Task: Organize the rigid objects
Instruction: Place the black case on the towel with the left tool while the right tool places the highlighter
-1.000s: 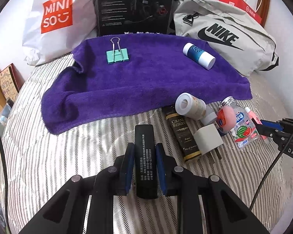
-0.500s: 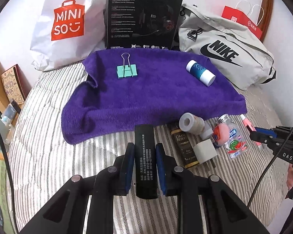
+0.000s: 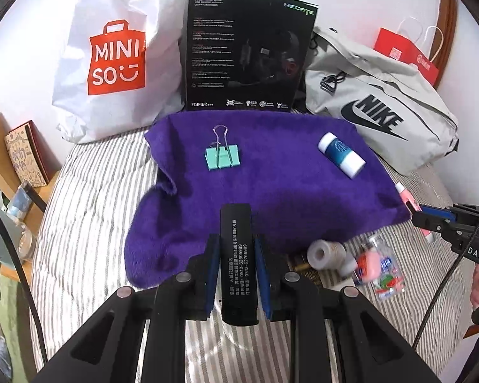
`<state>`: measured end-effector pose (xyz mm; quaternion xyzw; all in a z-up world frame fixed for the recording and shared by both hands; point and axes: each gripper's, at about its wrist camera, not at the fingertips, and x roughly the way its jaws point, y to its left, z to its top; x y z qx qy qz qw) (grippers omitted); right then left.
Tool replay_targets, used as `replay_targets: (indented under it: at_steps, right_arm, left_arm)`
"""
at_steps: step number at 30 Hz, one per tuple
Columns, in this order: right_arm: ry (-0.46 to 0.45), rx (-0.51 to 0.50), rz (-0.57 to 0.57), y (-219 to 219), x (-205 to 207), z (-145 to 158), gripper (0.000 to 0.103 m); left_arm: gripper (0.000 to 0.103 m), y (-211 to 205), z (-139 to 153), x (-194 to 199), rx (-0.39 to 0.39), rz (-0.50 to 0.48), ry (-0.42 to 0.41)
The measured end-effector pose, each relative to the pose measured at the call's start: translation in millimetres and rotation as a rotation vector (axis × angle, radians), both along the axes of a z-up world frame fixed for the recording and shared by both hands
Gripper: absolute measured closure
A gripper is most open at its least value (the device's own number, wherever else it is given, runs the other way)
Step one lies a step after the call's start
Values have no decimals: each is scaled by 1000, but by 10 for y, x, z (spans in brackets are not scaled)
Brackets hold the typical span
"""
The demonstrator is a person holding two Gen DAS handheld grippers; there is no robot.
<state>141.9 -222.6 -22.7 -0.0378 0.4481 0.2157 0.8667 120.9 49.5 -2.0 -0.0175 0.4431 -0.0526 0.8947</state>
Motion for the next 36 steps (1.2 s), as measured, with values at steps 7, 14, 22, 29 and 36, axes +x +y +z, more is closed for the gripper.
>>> replay_targets:
  at_steps: [7,14,22,29,36]
  right_arm:
    - [9,-12,-12,62,359,-20,87]
    - [39,-57,24,177,690,-154,87]
    - [71,-110,81,359,939,-305,87]
    - [89,-153,90,420,1031,-460,87]
    - [81,-157,100,444,1047,-477,87]
  left_arm:
    - [82,66,-87,305,10,15,23]
    - [82,84,-215,610,5,23,51]
    - [82,70,-357,862,12,22,82]
    - [82,86,-490,977,15,23,103]
    - [82,30,-600,1006,51,17,102]
